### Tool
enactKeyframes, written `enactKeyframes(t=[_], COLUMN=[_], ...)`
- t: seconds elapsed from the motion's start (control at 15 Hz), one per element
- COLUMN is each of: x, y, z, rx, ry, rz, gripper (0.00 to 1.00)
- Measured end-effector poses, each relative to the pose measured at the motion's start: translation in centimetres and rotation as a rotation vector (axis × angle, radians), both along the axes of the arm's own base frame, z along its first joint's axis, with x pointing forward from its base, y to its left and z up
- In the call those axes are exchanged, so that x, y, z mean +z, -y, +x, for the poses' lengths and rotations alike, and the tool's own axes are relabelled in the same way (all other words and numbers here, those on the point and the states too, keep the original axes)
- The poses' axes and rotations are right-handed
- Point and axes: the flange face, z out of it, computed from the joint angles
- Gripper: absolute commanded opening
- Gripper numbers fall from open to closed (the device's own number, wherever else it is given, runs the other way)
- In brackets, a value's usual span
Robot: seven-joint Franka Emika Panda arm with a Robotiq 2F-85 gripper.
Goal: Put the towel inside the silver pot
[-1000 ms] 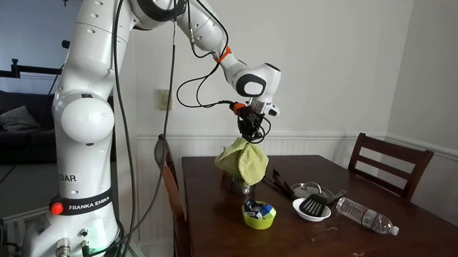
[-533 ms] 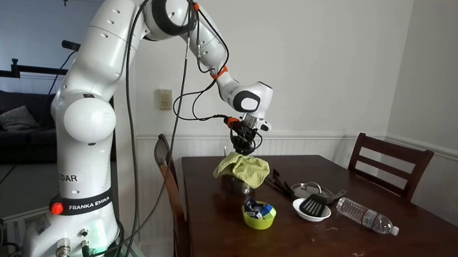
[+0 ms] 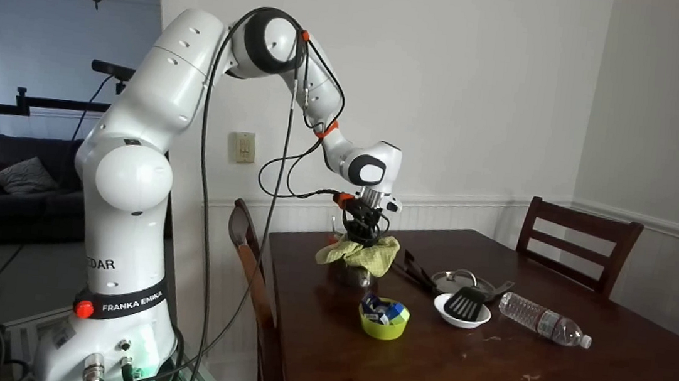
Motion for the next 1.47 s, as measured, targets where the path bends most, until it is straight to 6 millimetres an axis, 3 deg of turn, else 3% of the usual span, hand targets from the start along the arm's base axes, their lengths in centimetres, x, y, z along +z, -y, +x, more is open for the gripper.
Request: enactKeyframes(t=[0.33,0.87,0.93,1.07,1.47], x=[-2.6,-4.9,-5.1,-5.3,-4.1], y=[-1.3,-1.5,-1.5,-1.5,-1.4], z=[1.0,2.0,2.1,2.3,3.1], rx=[0.042,0.042,0.043,0.044,0.044], ry=[-0.028,-0.078,-0.086,-0.104,-0.096], rz=[-0.043,-0.058,-0.057,-0.053,-0.053], gripper=[0.03,0.03,0.36,0.43,0.84])
